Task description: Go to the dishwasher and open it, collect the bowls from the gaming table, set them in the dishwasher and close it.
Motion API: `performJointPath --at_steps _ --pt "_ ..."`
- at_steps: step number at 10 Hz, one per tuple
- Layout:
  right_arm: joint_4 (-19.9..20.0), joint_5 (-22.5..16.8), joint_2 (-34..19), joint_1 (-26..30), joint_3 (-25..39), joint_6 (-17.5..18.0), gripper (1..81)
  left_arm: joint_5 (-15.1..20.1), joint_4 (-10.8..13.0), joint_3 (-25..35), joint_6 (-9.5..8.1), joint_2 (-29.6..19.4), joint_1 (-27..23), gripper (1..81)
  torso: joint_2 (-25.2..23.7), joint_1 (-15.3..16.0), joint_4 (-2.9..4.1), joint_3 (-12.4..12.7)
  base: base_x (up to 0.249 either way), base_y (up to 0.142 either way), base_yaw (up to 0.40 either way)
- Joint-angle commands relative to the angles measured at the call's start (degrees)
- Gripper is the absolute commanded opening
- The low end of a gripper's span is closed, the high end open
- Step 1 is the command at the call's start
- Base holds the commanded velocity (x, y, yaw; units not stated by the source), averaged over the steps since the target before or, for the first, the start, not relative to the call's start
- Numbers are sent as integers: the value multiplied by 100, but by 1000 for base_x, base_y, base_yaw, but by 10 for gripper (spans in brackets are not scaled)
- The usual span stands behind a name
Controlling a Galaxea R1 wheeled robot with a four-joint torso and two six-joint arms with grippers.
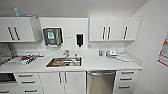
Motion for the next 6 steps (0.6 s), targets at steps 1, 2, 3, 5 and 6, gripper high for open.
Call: performJointPath --at_steps 1,2,3,5,6 --pt "-83 -314 -75 324 21 -25 811 258 40 82 55 -101 -315 811 0 1 0 0 99 0 0" --pt "-83 -314 -66 324 13 -25 811 258 40 82 55 -101 -315 811 0 1 0 0 99 0 0" --pt "-83 -314 -48 324 -14 -25 811 258 31 82 55 -101 -315 811 0 1 0 0 99 0 0" --pt "-83 -314 -31 324 -31 -25 811 258 31 82 55 -109 -315 811 0 1 0 0 99 0 0" --pt "-83 -314 -22 324 -23 -25 811 258 31 82 55 -109 -315 811 2 6 0 -2 99 0 0"
